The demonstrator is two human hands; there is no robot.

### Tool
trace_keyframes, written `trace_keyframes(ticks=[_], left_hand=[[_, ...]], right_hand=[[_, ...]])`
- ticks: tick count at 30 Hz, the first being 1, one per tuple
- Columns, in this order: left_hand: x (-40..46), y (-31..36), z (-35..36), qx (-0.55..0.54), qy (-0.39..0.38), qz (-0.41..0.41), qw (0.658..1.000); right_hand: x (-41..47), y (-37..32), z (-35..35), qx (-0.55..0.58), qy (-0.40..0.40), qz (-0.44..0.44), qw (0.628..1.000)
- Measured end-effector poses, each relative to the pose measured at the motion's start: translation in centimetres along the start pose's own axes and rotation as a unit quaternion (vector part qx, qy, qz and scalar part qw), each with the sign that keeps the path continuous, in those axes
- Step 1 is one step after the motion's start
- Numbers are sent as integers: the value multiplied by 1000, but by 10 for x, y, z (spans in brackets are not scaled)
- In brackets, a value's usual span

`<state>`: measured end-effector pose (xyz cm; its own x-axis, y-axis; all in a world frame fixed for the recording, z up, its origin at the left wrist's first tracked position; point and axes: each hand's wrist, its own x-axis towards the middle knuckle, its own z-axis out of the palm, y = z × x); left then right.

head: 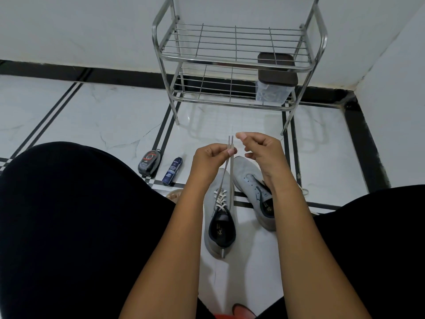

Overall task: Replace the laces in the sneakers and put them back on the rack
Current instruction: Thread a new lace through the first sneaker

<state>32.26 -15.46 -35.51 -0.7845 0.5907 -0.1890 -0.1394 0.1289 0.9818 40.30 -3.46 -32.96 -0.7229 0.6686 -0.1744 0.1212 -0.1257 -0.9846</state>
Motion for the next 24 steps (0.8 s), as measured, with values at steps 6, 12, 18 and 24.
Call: trace_keyframes(ticks=[6,12,18,24], left_hand=[[1,1,-1,6,-1,-5,1000],[5,1,-1,37,25,10,999],[10,-3,-4,57,81,18,995],[17,-9,-4,146,127,78,978]], right_hand=[[-2,0,0,-26,-47,-14,998],[6,15,-11,-113,-63,58,990],[-11,60,7,-63,-65,92,992],[-16,71,25,-118,-103,145,977]])
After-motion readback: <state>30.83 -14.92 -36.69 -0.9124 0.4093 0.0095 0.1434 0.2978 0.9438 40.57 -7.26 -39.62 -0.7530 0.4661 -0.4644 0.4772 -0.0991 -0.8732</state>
